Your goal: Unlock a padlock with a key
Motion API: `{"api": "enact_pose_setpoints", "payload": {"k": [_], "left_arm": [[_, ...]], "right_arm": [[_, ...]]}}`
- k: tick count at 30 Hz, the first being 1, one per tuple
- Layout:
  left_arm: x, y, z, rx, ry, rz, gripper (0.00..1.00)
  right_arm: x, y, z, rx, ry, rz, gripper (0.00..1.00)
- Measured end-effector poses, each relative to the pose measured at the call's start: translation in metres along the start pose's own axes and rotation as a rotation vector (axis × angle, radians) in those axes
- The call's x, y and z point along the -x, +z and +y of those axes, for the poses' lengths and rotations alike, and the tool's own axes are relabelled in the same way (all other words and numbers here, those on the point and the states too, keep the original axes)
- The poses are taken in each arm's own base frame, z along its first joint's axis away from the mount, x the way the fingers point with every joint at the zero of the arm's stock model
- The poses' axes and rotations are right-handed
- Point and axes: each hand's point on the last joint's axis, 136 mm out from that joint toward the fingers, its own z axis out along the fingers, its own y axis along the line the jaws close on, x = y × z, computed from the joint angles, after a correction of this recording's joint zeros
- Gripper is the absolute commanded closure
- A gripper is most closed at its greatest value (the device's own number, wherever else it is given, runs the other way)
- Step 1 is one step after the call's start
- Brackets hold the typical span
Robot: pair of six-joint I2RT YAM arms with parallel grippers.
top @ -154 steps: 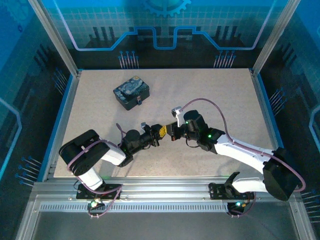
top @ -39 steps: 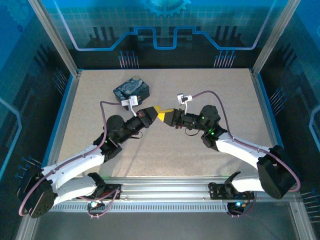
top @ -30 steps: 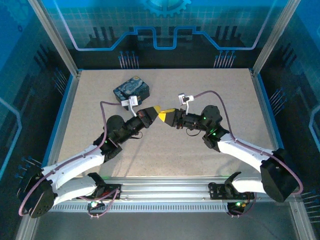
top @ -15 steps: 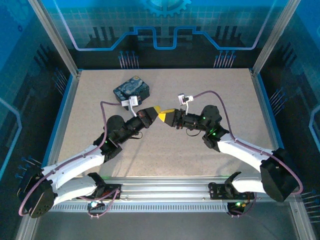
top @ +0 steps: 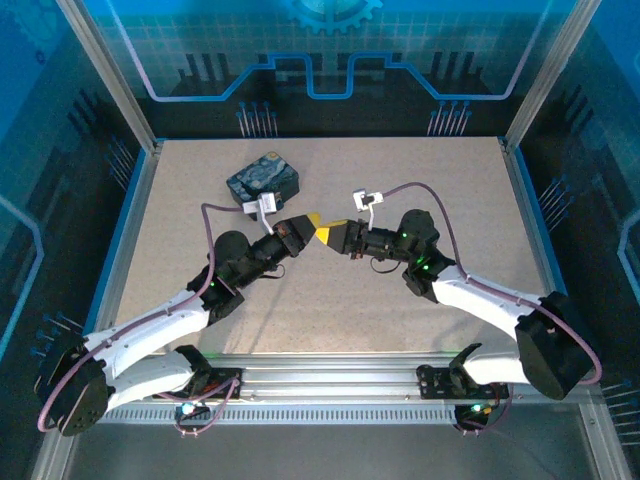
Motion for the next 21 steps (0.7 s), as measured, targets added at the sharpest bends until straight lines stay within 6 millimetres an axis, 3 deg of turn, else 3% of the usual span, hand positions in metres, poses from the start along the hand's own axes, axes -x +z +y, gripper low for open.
{"api": "enact_pose_setpoints", "payload": {"k": [9, 14, 21], "left_arm": [[0.0001, -0.0005, 0.0048, 0.017, -0.001, -0.008, 1.00], [-0.0005, -0.0010, 0.0076, 0.025, -0.001, -0.011, 1.00], [-0.0007, -0.0029, 0.0070, 0.025, 0.005, -0.010, 0.77]], "right_arm": [[-0.0006, 0.0008, -0.0014, -0.007, 0.015, -0.002, 0.94], [-0.0014, 0.0004, -0.0037, -0.023, 0.024, -0.002, 0.97], [-0.0033, -0.0025, -0.0063, -0.054, 0.013, 0.003, 0.99]]}}
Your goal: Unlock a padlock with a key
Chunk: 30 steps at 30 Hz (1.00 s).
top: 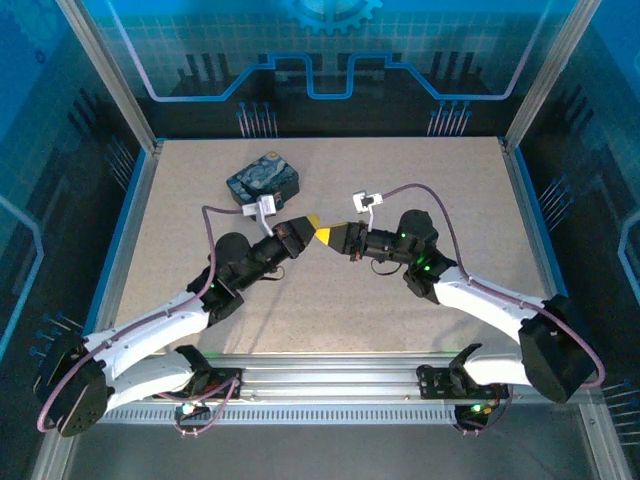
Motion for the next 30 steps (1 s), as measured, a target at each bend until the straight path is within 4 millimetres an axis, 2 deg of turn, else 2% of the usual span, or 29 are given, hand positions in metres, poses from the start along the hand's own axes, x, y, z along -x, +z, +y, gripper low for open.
{"api": "enact_pose_setpoints", "payload": {"k": [5, 8, 12, 16, 24, 30], "left_arm": [[0.002, -0.004, 0.000, 0.013, 0.011, -0.005, 0.59], [0.001, -0.007, 0.008, 0.049, 0.027, 0.005, 0.49], [0.004, -0.010, 0.030, 0.143, 0.037, 0.023, 0.36], [0.020, -0.012, 0.054, 0.256, 0.061, 0.042, 0.25], [0.053, -0.008, 0.087, 0.449, 0.137, 0.095, 0.08], [0.070, 0.002, 0.115, 0.580, 0.220, 0.150, 0.04]], "right_arm": [[-0.003, -0.004, -0.003, -0.040, -0.021, 0.012, 0.99], [-0.006, -0.009, -0.006, -0.074, -0.038, 0.023, 0.99], [-0.012, -0.018, -0.009, -0.131, -0.071, 0.044, 0.99], [-0.022, -0.029, -0.018, -0.207, -0.099, 0.082, 0.98], [-0.045, -0.050, -0.042, -0.358, -0.126, 0.168, 0.98], [-0.052, -0.060, -0.053, -0.431, -0.136, 0.198, 0.97]]}}
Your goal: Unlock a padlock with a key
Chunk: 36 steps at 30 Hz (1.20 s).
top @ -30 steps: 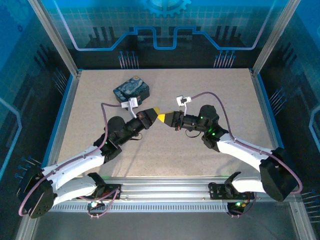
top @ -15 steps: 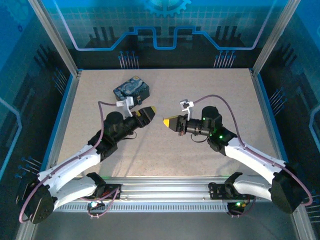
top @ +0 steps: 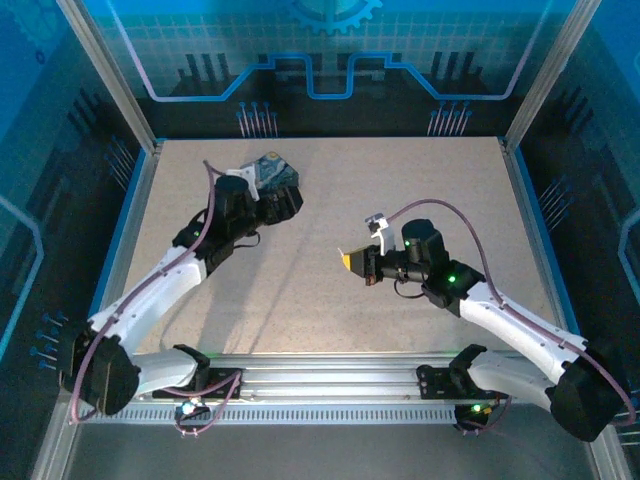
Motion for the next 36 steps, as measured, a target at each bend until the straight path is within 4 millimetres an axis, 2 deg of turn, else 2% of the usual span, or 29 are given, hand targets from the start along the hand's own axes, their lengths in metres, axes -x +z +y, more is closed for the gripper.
{"api": "enact_pose_setpoints", "payload": {"k": [7, 12, 18, 28, 31, 36], "left_arm": [[0.019, 0.043, 0.026, 0.121, 0.078, 0.048, 0.01], [0.023, 0.074, 0.043, 0.176, 0.114, 0.089, 0.01], [0.031, 0.110, 0.053, 0.194, 0.130, 0.112, 0.01], [0.031, 0.179, 0.071, 0.187, 0.129, 0.168, 0.01], [0.030, 0.196, 0.076, 0.189, 0.131, 0.177, 0.01], [0.033, 0.212, 0.078, 0.189, 0.147, 0.181, 0.01]], "right_arm": [[-0.001, -0.004, -0.004, -0.030, -0.004, -0.001, 0.97], [-0.001, -0.007, -0.004, -0.036, -0.006, -0.010, 0.97], [-0.005, -0.007, -0.010, -0.056, 0.004, -0.002, 0.96], [-0.007, -0.005, -0.018, -0.073, 0.014, 0.008, 0.96], [-0.010, -0.004, -0.020, -0.078, 0.013, 0.019, 0.96], [-0.010, -0.004, -0.021, -0.082, 0.015, 0.021, 0.96]]}}
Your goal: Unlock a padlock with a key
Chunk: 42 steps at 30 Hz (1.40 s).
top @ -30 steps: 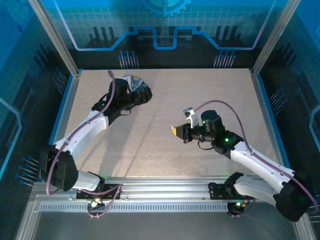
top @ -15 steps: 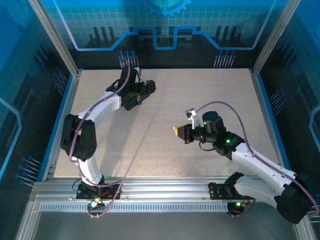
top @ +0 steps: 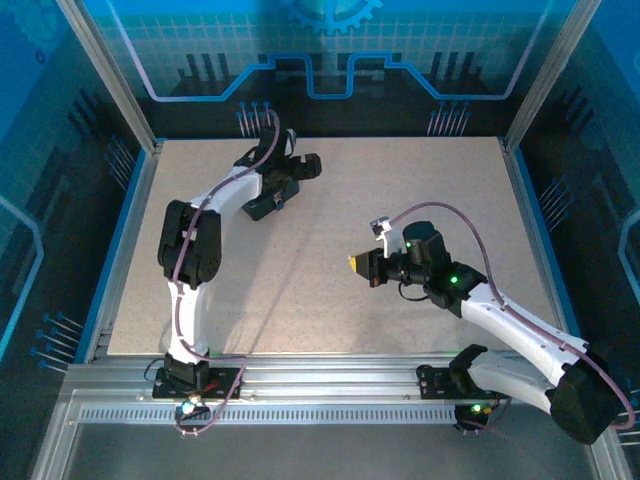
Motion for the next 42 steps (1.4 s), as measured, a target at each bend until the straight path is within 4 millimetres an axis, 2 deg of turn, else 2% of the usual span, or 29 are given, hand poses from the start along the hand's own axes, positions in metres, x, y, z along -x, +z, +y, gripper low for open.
{"api": "enact_pose_setpoints", "payload": {"k": [6, 15, 26, 33, 42], "left_arm": [[0.013, 0.008, -0.003, -0.002, 0.021, -0.008, 0.01], [0.001, 0.029, 0.006, 0.024, 0.041, 0.059, 0.01], [-0.003, 0.029, 0.005, 0.009, 0.057, 0.070, 0.01], [-0.014, 0.018, 0.005, -0.002, 0.075, 0.064, 0.01], [-0.045, -0.003, -0.008, -0.011, 0.105, 0.065, 0.01]], "right_arm": [[-0.001, 0.000, -0.003, -0.007, 0.005, 0.004, 0.96], [-0.001, 0.001, -0.005, -0.014, 0.000, 0.006, 0.96], [-0.001, 0.000, -0.011, -0.030, 0.006, 0.011, 0.96], [0.001, -0.002, -0.017, -0.042, 0.017, 0.003, 0.96], [0.004, -0.005, -0.022, -0.056, 0.028, -0.007, 0.96]]}}
